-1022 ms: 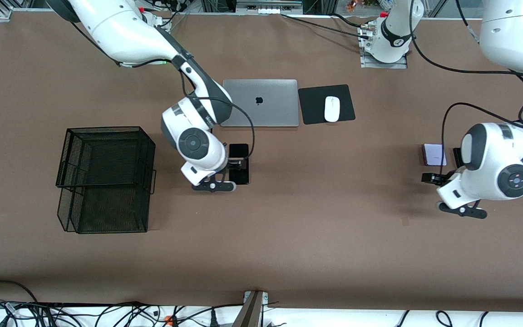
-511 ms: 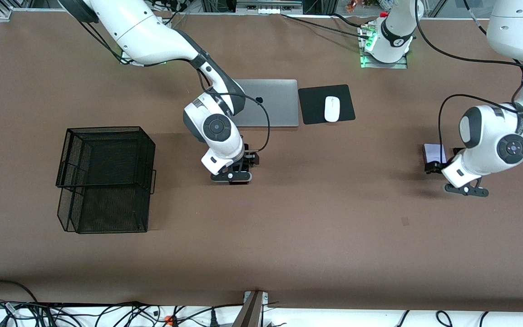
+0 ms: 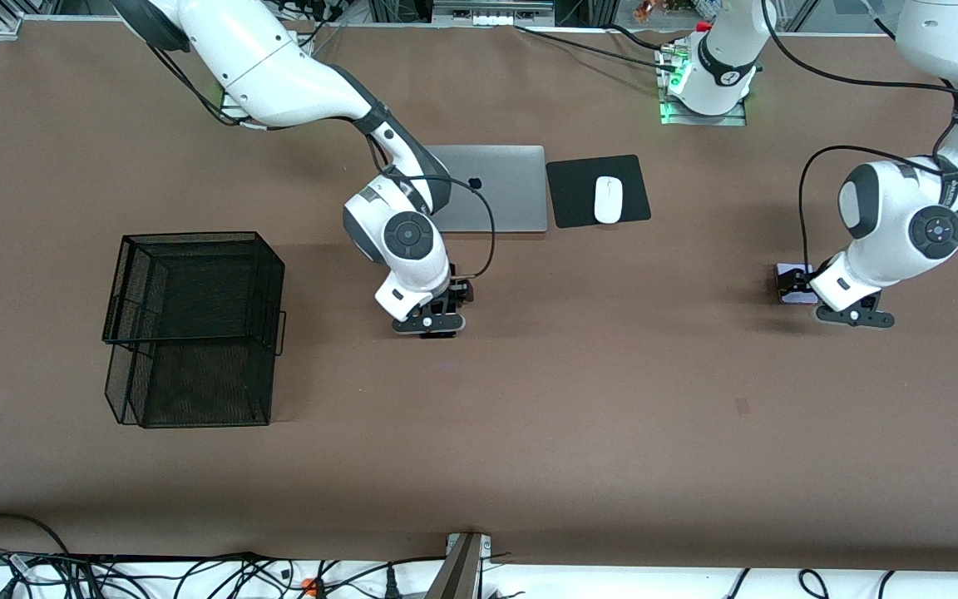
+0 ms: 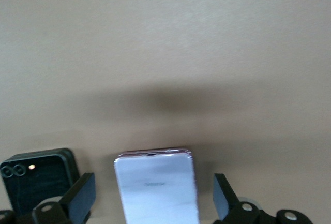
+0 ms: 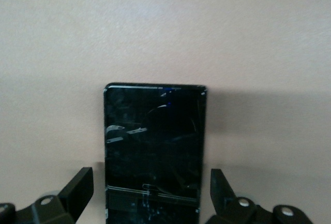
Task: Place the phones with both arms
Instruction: 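Grasp the phone with the right gripper while the left gripper grasps the Huawei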
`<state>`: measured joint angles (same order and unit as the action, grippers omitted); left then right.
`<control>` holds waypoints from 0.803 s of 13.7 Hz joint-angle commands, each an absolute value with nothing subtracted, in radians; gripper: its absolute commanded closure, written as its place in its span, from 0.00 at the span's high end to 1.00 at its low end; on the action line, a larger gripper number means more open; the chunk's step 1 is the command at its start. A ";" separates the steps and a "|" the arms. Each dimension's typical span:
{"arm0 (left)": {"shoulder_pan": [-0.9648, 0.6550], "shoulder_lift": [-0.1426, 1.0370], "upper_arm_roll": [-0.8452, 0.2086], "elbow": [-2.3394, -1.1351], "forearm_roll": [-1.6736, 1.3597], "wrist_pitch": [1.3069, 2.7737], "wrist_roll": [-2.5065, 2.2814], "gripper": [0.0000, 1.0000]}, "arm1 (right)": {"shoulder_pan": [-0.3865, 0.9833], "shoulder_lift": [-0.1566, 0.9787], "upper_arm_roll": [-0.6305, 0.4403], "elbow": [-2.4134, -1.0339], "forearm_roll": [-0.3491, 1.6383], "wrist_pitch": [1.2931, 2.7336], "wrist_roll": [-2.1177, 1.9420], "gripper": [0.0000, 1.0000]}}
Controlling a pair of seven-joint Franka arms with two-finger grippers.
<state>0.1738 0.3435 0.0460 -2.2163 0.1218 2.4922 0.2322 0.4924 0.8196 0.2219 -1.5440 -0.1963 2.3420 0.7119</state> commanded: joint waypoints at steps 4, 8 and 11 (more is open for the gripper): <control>0.233 0.319 0.026 -2.299 0.129 2.595 0.249 1.00 | 0.497 0.824 0.218 -1.568 -0.277 2.361 0.727 0.81; 0.241 0.322 0.015 -2.318 0.127 2.626 0.229 1.00 | 0.491 0.808 0.216 -1.565 -0.268 2.352 0.794 0.00; 0.242 0.331 0.012 -2.335 0.127 2.635 0.229 1.00 | 0.483 0.697 0.160 -1.563 -0.265 2.320 0.821 0.00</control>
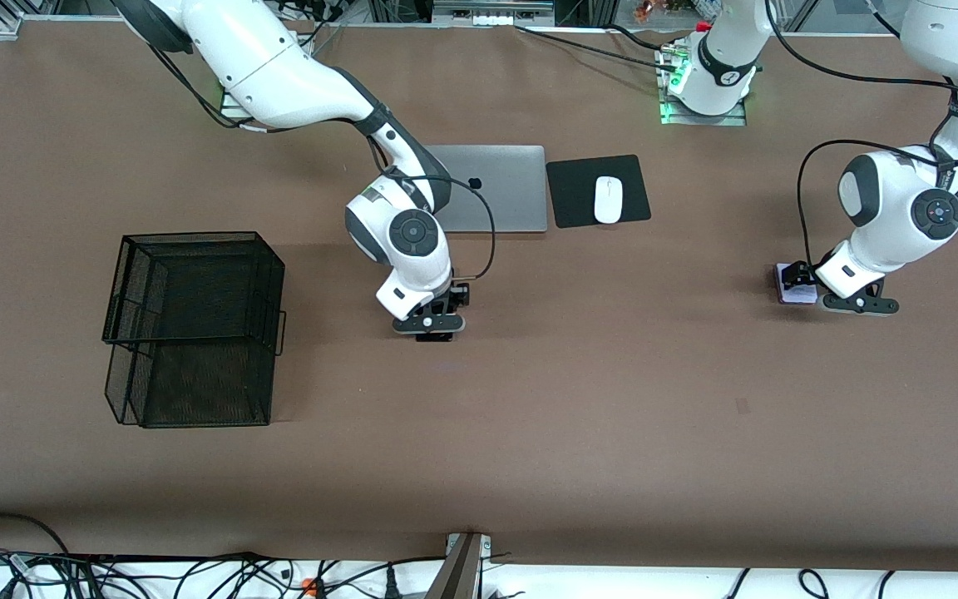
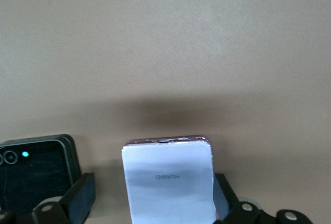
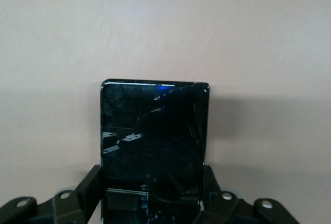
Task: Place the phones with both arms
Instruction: 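Grasp the phone with the right gripper while the left gripper grasps the Huawei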
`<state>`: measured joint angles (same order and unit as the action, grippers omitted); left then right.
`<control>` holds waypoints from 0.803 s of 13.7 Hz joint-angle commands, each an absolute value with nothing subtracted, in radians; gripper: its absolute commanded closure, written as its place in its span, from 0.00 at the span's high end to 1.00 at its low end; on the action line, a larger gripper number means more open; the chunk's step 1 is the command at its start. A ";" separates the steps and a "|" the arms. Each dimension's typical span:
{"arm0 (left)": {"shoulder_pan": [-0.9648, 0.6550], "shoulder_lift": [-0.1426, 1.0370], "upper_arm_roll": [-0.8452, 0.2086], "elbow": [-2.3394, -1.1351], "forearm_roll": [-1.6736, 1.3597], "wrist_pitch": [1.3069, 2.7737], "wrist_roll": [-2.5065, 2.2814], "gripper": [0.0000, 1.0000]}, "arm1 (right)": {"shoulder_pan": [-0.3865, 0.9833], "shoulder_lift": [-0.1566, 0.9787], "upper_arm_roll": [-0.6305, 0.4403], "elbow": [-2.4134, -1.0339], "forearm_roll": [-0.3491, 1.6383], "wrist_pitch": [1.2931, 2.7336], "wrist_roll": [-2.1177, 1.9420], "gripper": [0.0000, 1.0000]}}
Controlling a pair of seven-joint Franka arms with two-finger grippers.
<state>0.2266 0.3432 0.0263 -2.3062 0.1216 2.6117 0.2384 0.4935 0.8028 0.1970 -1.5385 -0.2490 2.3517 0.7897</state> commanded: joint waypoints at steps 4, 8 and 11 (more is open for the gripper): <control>0.242 0.356 0.012 -2.375 0.126 2.695 0.226 1.00 | 0.438 0.522 0.026 -1.551 -0.233 2.145 0.657 0.00; 0.244 0.373 0.011 -2.379 0.126 2.707 0.225 1.00 | 0.286 0.419 -0.012 -1.540 -0.124 1.967 0.312 0.00; 0.242 0.390 0.012 -2.378 0.127 2.724 0.225 1.00 | 0.224 0.361 -0.124 -1.610 -0.034 1.916 0.064 0.00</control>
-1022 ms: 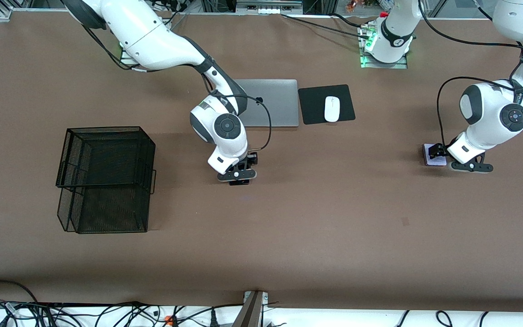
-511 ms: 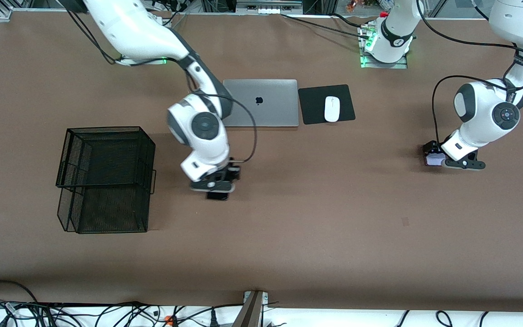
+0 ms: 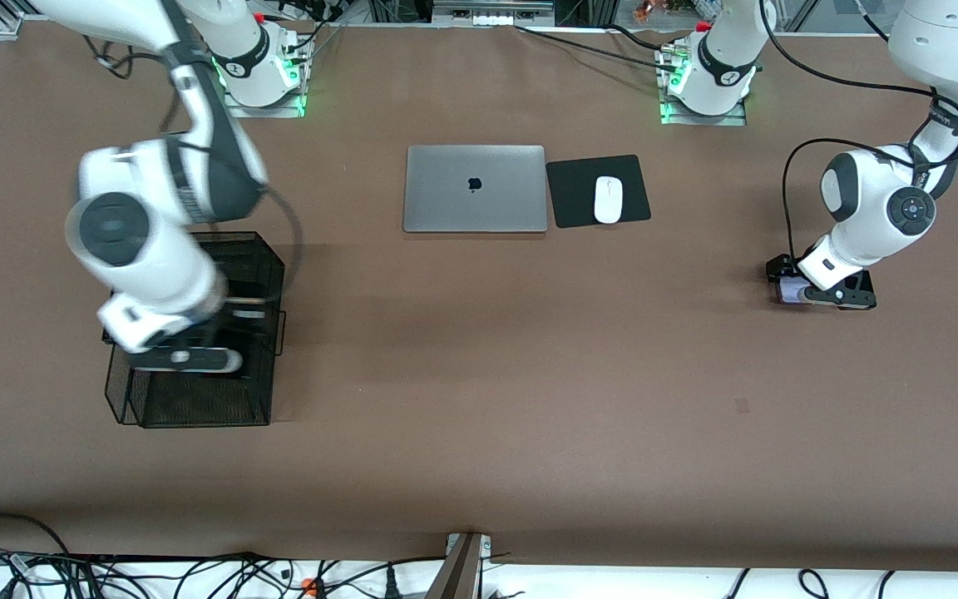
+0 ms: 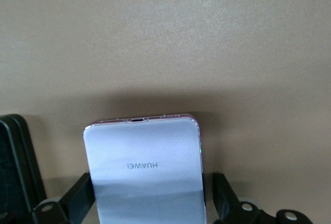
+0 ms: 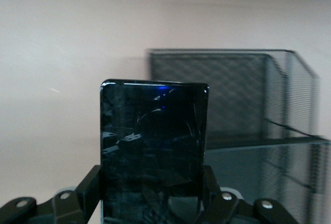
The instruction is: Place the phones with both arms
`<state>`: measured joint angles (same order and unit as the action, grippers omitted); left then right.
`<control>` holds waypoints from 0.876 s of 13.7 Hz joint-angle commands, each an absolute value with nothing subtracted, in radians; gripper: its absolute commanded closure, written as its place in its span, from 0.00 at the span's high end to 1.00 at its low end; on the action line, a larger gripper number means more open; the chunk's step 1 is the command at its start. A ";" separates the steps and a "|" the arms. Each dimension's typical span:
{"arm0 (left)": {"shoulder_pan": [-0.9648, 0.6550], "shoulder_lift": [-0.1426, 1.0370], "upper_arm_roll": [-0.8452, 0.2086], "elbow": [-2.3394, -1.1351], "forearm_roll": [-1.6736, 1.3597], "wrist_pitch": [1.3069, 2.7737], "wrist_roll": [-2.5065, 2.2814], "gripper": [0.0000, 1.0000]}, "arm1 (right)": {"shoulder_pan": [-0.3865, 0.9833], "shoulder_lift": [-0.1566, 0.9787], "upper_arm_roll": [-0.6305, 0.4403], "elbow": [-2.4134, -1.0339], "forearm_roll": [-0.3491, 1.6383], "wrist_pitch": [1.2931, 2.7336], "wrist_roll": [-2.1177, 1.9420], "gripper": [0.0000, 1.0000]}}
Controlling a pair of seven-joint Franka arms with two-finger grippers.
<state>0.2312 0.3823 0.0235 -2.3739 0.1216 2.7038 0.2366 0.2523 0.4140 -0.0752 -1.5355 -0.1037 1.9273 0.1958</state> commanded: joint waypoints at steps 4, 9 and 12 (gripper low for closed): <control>0.242 0.397 0.011 -2.375 0.126 2.726 0.225 0.93 | 0.210 0.279 -0.251 -1.807 0.049 1.979 -0.141 0.00; 0.242 0.399 0.011 -2.368 0.126 2.723 0.209 0.06 | 0.210 0.245 -0.273 -1.966 0.072 2.112 -0.161 0.00; 0.226 0.399 -0.006 -2.314 0.126 2.669 0.147 0.00 | 0.209 0.256 -0.281 -1.985 0.071 2.143 -0.166 0.00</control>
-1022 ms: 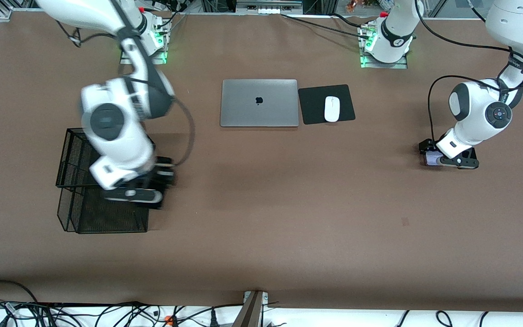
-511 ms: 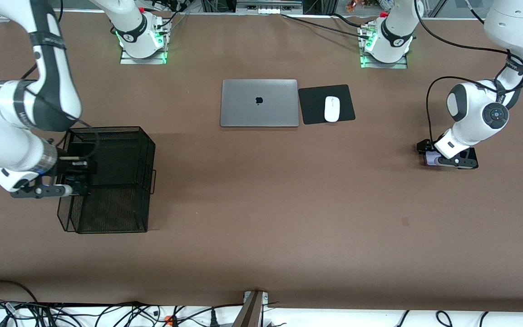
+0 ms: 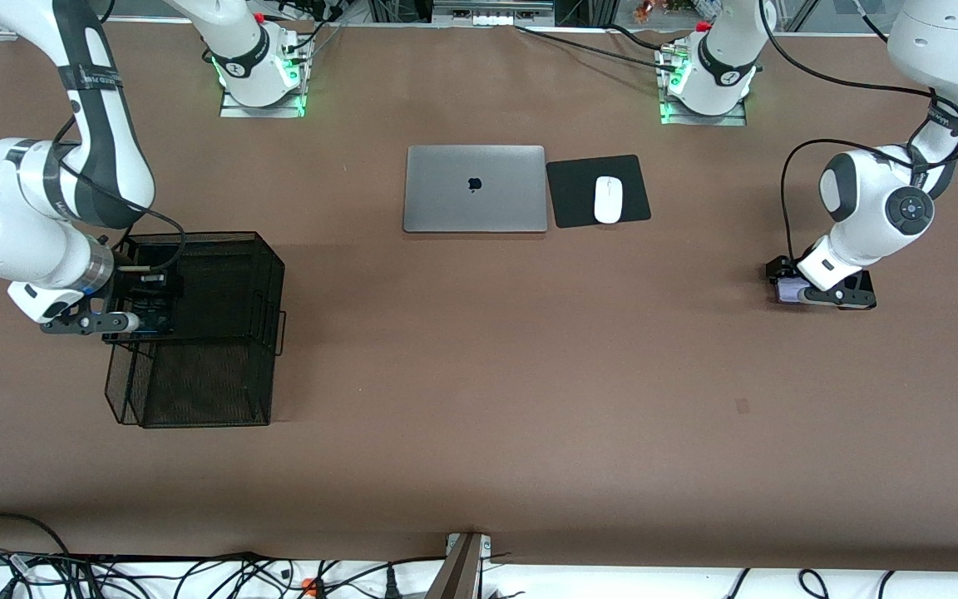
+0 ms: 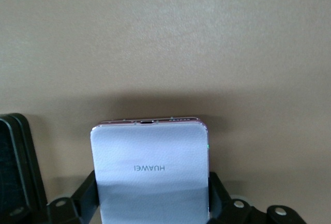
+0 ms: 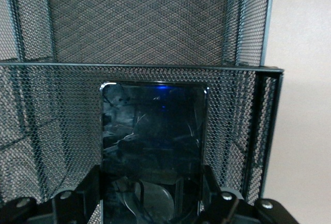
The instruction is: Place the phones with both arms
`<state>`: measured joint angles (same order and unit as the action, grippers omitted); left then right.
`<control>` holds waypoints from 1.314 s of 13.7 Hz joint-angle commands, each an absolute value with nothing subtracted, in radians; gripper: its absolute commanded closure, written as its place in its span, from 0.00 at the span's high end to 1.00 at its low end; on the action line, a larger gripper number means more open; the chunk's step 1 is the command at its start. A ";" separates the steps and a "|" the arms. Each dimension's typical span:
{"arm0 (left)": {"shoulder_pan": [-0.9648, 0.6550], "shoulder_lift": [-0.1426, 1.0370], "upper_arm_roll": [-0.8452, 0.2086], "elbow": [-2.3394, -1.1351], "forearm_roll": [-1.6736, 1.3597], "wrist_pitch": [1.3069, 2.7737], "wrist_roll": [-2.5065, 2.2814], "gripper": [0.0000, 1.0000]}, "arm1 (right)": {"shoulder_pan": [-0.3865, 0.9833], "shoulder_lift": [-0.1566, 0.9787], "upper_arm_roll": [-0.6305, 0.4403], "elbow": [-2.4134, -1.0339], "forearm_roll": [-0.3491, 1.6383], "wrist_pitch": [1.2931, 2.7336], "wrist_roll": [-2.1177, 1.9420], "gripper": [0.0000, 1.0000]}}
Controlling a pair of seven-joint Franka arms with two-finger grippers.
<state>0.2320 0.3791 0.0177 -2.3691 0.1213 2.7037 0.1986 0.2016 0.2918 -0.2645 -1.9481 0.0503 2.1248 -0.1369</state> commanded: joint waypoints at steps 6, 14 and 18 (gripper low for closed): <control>0.221 0.442 -0.107 -2.068 0.121 2.387 0.036 0.00 | 0.207 0.290 -0.287 -1.977 0.071 2.172 -0.166 0.32; -0.075 0.534 -0.160 -1.873 0.120 2.290 -0.449 0.00 | 0.209 0.285 -0.285 -1.928 0.072 2.178 -0.152 0.99; -0.279 0.624 -0.160 -1.725 0.060 2.289 -0.635 0.00 | 0.212 0.281 -0.282 -1.809 0.072 2.108 -0.156 0.99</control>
